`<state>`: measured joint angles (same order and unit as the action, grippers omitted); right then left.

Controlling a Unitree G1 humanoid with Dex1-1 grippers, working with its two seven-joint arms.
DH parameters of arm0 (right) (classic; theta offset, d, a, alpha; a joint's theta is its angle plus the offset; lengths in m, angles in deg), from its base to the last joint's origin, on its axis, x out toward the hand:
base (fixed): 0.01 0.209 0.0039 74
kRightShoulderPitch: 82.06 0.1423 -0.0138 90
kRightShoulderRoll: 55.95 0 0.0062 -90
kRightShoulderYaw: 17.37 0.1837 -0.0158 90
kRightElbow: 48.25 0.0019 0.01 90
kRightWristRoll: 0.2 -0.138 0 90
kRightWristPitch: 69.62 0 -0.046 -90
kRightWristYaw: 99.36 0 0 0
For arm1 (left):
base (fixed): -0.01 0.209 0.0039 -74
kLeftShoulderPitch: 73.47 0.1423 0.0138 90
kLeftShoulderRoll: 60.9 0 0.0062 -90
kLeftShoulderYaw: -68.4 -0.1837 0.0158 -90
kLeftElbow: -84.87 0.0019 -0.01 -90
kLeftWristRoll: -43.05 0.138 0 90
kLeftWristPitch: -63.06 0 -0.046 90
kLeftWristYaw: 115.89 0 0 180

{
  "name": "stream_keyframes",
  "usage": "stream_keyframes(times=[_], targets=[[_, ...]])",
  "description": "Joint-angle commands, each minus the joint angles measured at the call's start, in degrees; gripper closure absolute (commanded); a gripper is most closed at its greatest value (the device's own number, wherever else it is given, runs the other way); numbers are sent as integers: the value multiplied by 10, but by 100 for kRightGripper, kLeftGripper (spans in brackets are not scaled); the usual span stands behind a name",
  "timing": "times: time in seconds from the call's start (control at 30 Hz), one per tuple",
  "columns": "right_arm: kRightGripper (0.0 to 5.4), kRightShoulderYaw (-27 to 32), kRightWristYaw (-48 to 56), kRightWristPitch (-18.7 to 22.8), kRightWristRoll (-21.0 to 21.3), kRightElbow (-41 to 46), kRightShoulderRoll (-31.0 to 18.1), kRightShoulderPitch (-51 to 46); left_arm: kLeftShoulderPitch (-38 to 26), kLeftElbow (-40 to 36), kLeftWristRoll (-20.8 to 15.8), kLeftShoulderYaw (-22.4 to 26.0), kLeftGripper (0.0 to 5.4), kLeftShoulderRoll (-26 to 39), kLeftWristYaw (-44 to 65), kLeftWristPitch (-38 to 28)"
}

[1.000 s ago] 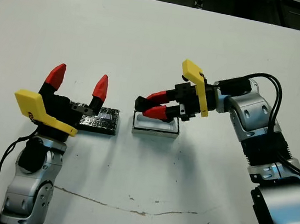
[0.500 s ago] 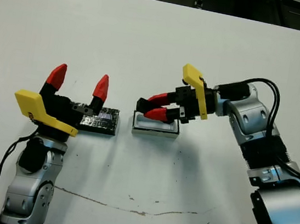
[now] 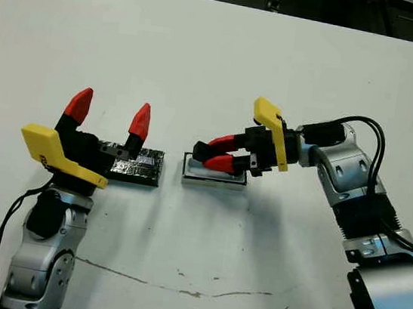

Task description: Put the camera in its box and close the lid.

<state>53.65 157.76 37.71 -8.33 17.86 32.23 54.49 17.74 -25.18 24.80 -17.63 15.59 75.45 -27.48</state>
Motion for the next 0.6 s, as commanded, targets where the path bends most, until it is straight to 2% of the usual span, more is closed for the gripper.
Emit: stream_keyframes(times=[0.03,0.23,0.5,0.6], targets=[[375,-4,1,19,3,4,-14,-12,6,2,4,0,0,3,0,-1],[375,-5,3,2,6,1,-18,-20,7,2,4,-1,0,2,1,-1],[375,-19,2,29,13,-6,-21,-25,7,8,0,0,0,0,6,-9],[375,-22,2,24,15,-6,-23,-27,6,6,1,0,0,0,4,-6]])
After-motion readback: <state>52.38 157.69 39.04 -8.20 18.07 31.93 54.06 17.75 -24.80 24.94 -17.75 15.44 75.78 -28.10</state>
